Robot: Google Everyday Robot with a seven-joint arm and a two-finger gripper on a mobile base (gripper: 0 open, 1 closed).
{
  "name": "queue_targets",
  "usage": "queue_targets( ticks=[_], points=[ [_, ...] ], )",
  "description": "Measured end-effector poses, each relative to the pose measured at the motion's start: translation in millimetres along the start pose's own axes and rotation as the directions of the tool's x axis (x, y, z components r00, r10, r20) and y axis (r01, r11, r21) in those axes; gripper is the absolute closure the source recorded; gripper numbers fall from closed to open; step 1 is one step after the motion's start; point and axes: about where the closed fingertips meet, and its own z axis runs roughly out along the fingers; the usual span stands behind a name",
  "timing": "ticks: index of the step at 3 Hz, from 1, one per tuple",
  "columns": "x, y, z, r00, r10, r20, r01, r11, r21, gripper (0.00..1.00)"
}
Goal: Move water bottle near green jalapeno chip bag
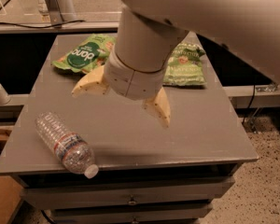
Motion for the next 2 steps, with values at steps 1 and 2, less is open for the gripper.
queue_targets(
  ticks=[1, 2],
  points=[
    [-1.8, -2.3, 0.4, 1.000, -0.019, 0.000, 0.019, 0.9998, 0.001, 0.00],
    [-4.7, -2.8, -3.9, 0.999, -0.039, -0.002, 0.039, 0.9992, 0.008, 0.00]
  ],
)
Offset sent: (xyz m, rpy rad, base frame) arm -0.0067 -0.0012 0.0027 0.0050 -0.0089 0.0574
